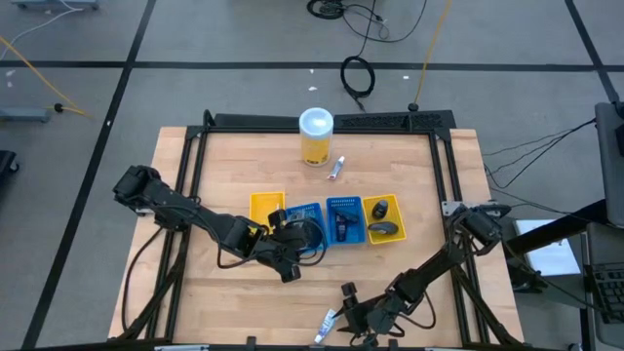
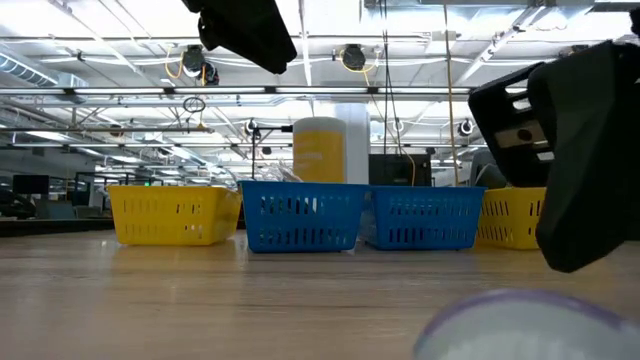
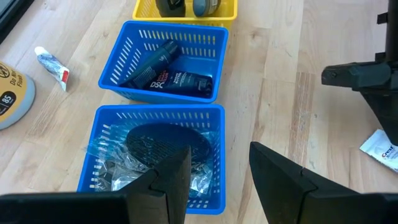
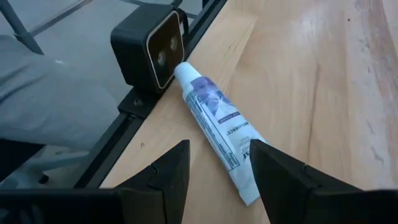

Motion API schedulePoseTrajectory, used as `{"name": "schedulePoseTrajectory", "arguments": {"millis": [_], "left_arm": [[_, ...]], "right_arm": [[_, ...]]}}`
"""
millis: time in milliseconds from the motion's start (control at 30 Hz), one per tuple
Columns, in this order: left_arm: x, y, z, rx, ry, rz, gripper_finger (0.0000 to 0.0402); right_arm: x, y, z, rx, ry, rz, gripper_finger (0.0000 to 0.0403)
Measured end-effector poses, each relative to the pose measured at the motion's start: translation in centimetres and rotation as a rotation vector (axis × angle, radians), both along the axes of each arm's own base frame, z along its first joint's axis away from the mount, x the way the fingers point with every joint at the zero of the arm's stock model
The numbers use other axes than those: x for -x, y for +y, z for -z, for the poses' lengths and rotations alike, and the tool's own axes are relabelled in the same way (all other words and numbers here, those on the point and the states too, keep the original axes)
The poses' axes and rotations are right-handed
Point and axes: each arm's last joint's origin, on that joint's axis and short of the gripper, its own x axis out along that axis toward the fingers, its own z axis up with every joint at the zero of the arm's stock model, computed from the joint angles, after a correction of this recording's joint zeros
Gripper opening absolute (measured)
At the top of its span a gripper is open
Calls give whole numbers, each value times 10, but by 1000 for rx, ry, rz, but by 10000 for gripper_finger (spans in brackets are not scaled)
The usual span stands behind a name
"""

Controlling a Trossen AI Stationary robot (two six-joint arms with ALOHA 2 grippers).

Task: Pick & Place Travel size toiletries
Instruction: Put the white toothpaste into the left yellow bin

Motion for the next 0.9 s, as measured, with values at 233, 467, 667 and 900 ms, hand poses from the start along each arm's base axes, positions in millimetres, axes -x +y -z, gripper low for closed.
{"name": "schedulePoseTrajectory", "arguments": {"millis": [233, 467, 667, 900], "left_arm": [[0, 0, 0, 0, 0, 0, 161], [0, 0, 0, 0, 0, 0, 161], [0, 0, 0, 0, -1, 0, 161], [0, 0, 0, 0, 0, 0, 161]], "right_arm": [[-5, -2, -3, -11, -6, 14, 187], [-5, -1, -3, -16, 0, -11, 220], [-10, -3, 5, 0, -13, -13, 218], [-28, 2, 17, -25, 20, -63, 216]]}}
